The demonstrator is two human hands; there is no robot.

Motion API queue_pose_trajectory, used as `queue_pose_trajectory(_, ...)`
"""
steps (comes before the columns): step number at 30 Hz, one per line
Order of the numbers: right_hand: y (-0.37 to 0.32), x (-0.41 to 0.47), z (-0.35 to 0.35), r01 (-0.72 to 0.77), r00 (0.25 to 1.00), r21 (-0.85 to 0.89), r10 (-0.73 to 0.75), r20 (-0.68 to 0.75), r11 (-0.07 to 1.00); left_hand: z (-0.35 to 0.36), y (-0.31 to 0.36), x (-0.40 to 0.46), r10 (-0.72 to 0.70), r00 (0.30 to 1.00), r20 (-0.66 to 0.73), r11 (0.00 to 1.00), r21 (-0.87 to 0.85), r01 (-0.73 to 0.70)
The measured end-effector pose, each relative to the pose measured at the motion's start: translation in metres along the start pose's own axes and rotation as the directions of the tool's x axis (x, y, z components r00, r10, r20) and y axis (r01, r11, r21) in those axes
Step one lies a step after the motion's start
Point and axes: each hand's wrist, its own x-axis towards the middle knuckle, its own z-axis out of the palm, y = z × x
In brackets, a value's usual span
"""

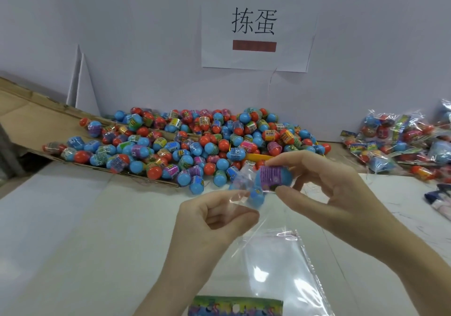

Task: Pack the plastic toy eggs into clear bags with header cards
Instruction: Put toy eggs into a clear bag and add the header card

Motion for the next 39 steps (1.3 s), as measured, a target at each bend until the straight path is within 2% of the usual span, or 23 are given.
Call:
queue_pose_trajectory(4,-0.002,0.002,-0.007,0.032,0.991,-0.084,-0.02,0.129,0.996,-0.002,0.001,0.001,-0.021,0.998,0.063,0.996,-0.09,0.027)
queue_pose_trajectory(7,-0.003,0.004,-0.012,-0.001,0.975,-0.055,0.013,0.222,0.998,-0.002,-0.001,0.002,-0.028,0.993,0.115,0.998,-0.054,0.035)
queue_pose_trajectory(10,-0.002,0.005,-0.009,-0.026,0.966,-0.039,0.035,0.256,0.999,0.0,-0.002,0.001,-0.024,0.989,0.145,0.999,-0.023,0.027)
queue_pose_trajectory(14,0.001,0.006,-0.003,-0.06,0.974,-0.004,0.059,0.219,0.998,0.003,-0.003,0.0,-0.014,0.989,0.149,1.0,-0.025,0.018)
queue_pose_trajectory(21,0.001,0.006,0.002,-0.026,0.984,0.025,0.021,0.177,0.999,0.002,-0.007,-0.002,0.022,0.991,0.136,0.999,0.034,-0.027)
queue_pose_trajectory(23,0.0,0.008,0.003,-0.026,0.99,0.02,0.023,0.137,0.999,0.004,-0.008,-0.002,0.037,0.994,0.106,0.997,0.058,-0.044)
queue_pose_trajectory(26,-0.002,0.01,0.004,-0.012,0.996,0.031,0.009,0.092,0.999,0.007,-0.007,-0.002,0.038,0.99,0.133,0.998,0.036,-0.043)
queue_pose_trajectory(29,-0.002,0.008,0.004,0.024,0.982,-0.008,-0.022,0.187,1.0,0.004,-0.006,-0.001,-0.02,0.982,0.185,1.0,-0.014,0.023)
queue_pose_trajectory(33,0.008,0.001,0.014,0.021,0.929,-0.119,0.025,0.369,0.993,-0.002,-0.019,0.002,-0.201,0.948,0.245,0.963,-0.129,0.237)
queue_pose_trajectory(39,0.029,-0.007,0.043,-0.008,0.966,-0.107,0.035,0.255,0.994,-0.007,-0.049,0.004,-0.336,0.895,0.294,0.897,-0.19,0.399)
